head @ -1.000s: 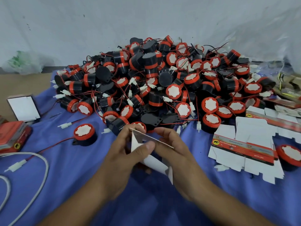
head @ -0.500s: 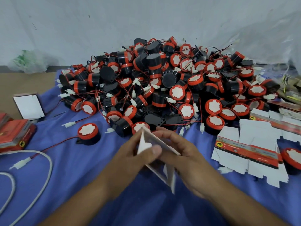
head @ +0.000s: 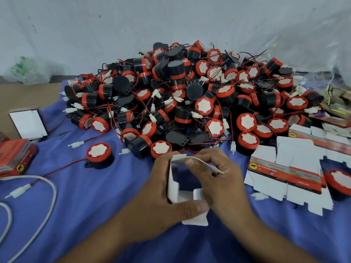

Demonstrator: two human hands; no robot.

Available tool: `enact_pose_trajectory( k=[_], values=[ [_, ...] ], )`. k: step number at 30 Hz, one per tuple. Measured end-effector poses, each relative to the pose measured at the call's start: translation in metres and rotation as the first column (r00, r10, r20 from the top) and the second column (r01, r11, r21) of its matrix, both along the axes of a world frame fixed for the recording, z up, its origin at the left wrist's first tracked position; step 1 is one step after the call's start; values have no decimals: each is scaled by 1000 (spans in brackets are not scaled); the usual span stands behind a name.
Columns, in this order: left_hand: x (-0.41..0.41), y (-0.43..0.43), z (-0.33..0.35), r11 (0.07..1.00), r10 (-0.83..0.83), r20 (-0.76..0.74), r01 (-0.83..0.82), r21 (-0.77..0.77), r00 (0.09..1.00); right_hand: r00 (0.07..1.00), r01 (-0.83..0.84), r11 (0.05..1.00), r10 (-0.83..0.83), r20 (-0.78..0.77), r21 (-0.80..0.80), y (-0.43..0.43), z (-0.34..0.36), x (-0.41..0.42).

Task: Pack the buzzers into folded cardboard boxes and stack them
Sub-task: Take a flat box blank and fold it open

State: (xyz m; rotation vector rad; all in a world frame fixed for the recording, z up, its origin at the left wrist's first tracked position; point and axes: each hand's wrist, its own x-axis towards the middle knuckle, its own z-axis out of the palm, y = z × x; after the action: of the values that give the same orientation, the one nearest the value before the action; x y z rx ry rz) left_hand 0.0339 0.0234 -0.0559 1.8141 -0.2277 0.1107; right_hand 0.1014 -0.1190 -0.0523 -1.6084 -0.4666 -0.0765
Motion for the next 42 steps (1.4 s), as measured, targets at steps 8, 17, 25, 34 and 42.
enact_pose_trajectory(
  k=[8, 17, 25, 34, 42],
  values=[
    [-11, 9, 15, 995, 67, -12, -68, -75, 998, 978, -183, 979, 190, -80, 87, -1, 2, 1],
    [-5, 6, 12, 980, -87, -94, 68, -189, 992, 991, -98, 994, 93, -92, -54, -1, -4, 7],
    [4, 11, 3, 811, 193, -179, -259, -525, 965, 914, -400, 916, 402, 51, -37, 4, -9, -6],
    [4, 9, 5, 785, 106, -61, -121, -608, 992, 870, -474, 867, 488, -68, 151, 2, -14, 13],
    [9, 14, 9, 793, 108, -245, -232, -563, 964, 868, -494, 859, 496, 17, 136, 8, -19, 23]
  ],
)
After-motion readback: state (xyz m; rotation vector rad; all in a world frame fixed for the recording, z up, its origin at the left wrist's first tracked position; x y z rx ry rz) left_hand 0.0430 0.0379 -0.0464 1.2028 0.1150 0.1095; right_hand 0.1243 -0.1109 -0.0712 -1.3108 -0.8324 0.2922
